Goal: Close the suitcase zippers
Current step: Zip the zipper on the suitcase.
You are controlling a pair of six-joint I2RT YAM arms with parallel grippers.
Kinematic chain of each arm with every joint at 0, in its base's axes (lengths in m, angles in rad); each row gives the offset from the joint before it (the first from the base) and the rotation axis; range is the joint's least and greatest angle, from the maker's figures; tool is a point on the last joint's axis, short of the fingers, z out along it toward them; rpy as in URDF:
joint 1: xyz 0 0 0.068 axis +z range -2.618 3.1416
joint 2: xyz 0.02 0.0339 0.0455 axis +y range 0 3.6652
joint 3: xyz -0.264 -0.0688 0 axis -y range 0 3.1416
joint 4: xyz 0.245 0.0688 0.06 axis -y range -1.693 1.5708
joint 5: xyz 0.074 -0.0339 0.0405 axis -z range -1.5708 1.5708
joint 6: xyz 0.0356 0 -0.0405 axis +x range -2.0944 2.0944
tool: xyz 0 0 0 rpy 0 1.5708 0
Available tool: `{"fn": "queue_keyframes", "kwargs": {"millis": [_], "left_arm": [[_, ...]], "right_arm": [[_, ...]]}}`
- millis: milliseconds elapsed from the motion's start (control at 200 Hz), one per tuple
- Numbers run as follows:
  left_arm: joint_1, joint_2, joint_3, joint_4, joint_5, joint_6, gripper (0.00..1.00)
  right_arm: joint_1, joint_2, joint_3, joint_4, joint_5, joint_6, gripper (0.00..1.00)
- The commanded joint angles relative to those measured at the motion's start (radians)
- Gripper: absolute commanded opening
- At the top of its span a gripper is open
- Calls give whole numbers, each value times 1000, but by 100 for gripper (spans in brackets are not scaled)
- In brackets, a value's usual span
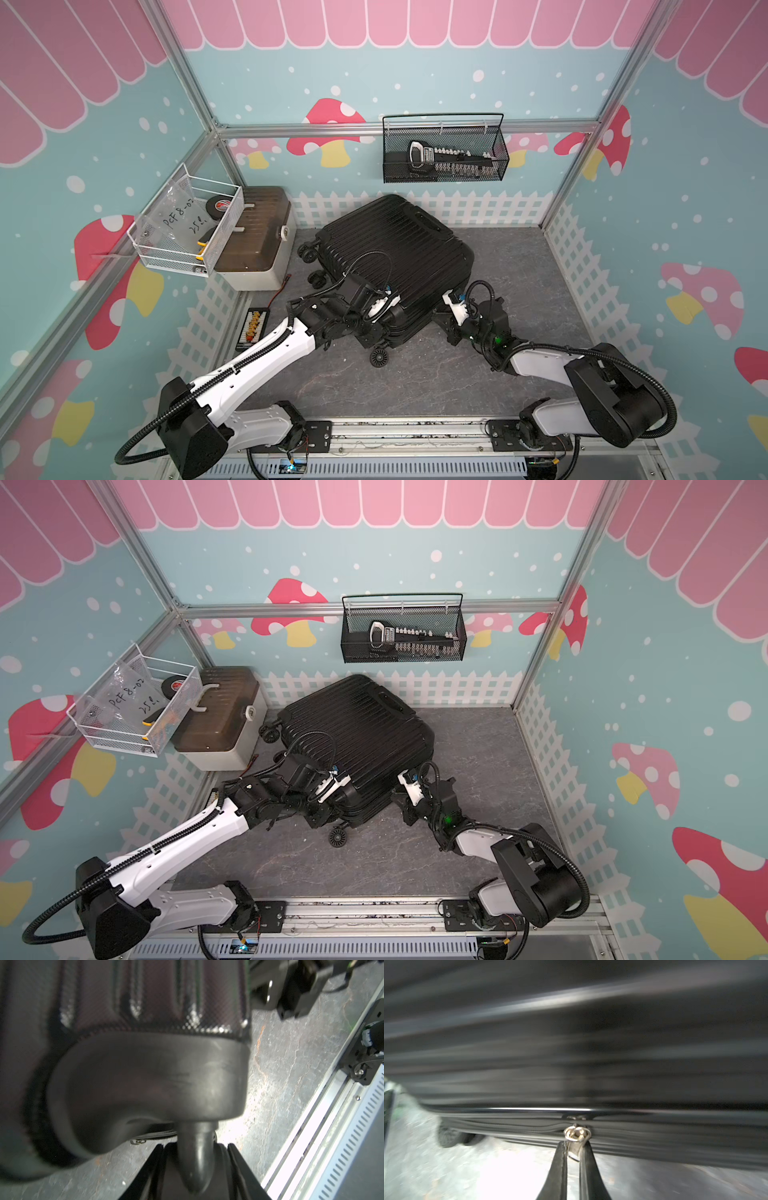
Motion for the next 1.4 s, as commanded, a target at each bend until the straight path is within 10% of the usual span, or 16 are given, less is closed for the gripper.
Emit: {"fn": "queue_keyframes", "kwargs": {"millis": [0, 636, 1396], "left_arm": [[-30, 26, 56, 273, -18, -60, 30], [-109, 101, -2, 676, -129, -340, 27], [-180, 246, 16, 896, 76, -434, 26]], "right_arm": [[67, -45, 12, 114, -85, -27, 0], [272, -42, 28, 125, 56, -27, 0], [345, 65, 25, 290, 185, 18, 0]]}}
